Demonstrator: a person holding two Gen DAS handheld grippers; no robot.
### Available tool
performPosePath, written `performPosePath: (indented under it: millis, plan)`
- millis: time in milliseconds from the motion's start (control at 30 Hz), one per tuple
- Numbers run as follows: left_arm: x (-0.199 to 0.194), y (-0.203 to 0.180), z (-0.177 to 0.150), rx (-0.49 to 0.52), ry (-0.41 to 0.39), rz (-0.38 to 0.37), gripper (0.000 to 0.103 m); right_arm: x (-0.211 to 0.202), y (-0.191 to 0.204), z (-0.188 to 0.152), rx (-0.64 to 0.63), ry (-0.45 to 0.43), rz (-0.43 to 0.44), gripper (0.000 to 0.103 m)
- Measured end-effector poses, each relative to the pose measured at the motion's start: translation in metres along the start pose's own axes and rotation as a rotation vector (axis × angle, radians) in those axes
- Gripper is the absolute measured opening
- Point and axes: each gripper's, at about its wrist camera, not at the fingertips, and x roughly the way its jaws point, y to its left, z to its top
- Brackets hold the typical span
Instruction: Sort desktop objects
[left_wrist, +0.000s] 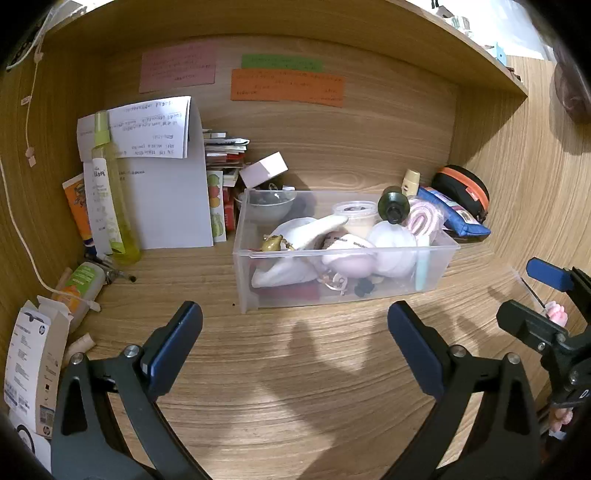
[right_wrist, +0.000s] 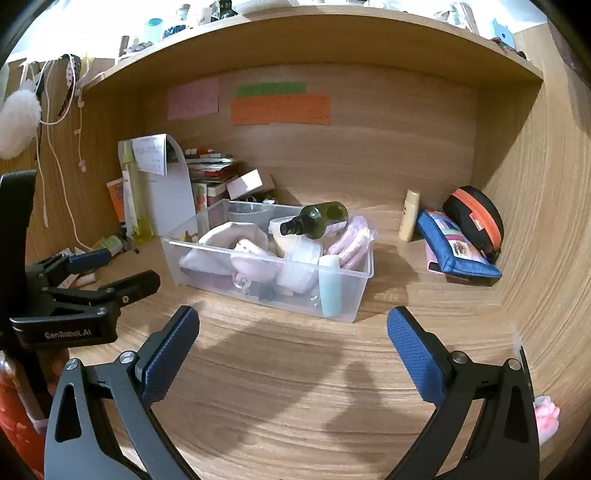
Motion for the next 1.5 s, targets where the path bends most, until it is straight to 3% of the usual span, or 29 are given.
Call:
performPosePath:
  millis: [1200,1500]
  plan:
    - [0.001,-0.011,-0.003,0.022,0.005,-0.007,0.102,0.001,0.000,-0.003,0.006,0.013,0.019,0.102]
    - [-0.005,-0.013,-0.001,0.032,-0.024,-0.026,0.102,0.001,0.001,-0.003,0.009,0.013,0.021,0.102]
